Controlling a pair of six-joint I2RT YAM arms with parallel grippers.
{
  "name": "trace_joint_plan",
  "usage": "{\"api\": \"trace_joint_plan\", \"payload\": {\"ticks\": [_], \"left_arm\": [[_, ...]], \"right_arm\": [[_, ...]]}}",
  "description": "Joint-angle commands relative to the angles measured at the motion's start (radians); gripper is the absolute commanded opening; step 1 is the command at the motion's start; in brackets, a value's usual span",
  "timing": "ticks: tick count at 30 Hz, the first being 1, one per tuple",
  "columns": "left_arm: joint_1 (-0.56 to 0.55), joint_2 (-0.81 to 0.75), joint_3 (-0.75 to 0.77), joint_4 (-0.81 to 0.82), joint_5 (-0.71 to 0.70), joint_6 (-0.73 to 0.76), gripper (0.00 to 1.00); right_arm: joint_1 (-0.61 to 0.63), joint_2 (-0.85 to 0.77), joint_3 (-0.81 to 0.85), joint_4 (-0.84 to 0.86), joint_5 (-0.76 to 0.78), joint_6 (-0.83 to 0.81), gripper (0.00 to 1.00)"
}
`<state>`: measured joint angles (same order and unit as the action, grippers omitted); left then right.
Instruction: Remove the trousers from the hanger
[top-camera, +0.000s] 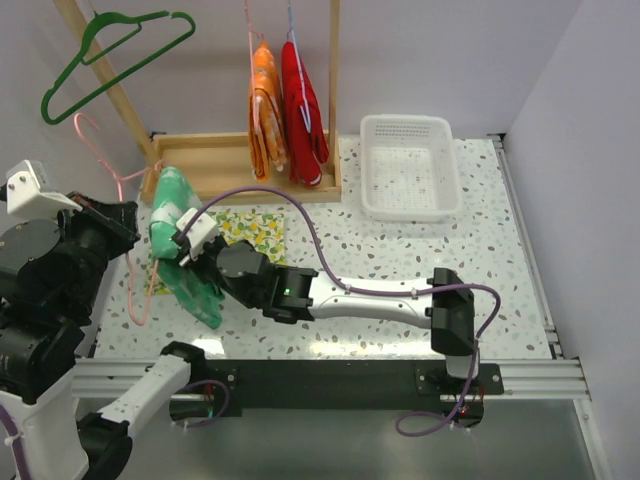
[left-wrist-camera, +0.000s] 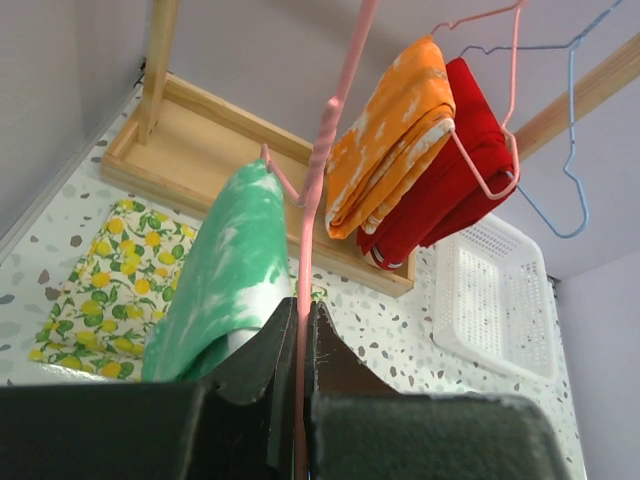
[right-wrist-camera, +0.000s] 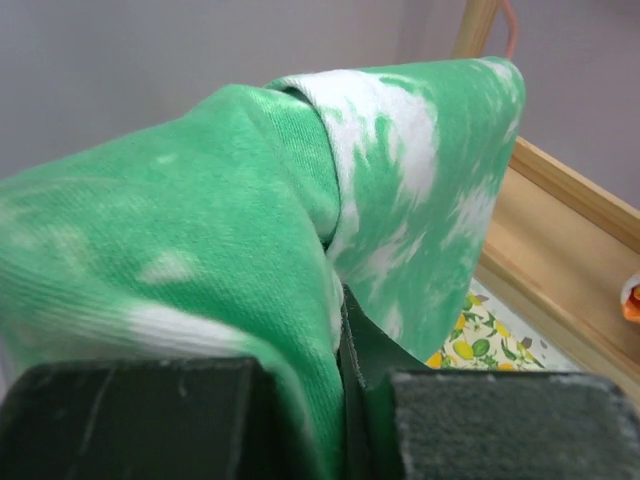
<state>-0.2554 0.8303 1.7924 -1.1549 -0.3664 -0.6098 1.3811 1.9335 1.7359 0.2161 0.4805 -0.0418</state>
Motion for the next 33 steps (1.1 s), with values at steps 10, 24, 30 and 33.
{"api": "trace_joint_plan", "payload": {"ticks": [10,24,30,33], "left_arm": [[0.005,-0.141,-0.448,0.238,-0.036,-0.050,0.00],[0.004,-0.197,-0.653,0.250,-0.095,-0.113,0.00],[0.005,-0.226,-0.735,0.256,-0.173,-0.094,0.00],[0.005,-0.227,-0.760,0.261,-0.192,-0.094,0.00]], "right_arm": [[-0.001,-0.323,-0.065,0.144,0.067,0.048,0.00],[0.004,-0.363,-0.010,0.307,0.064,-0.004,0.00],[0.015,-0.511,-0.064,0.262,0.047,-0.061,0.00],[0.019,-0.600,-0.119,0.258,0.058,-0.086,0.00]]}}
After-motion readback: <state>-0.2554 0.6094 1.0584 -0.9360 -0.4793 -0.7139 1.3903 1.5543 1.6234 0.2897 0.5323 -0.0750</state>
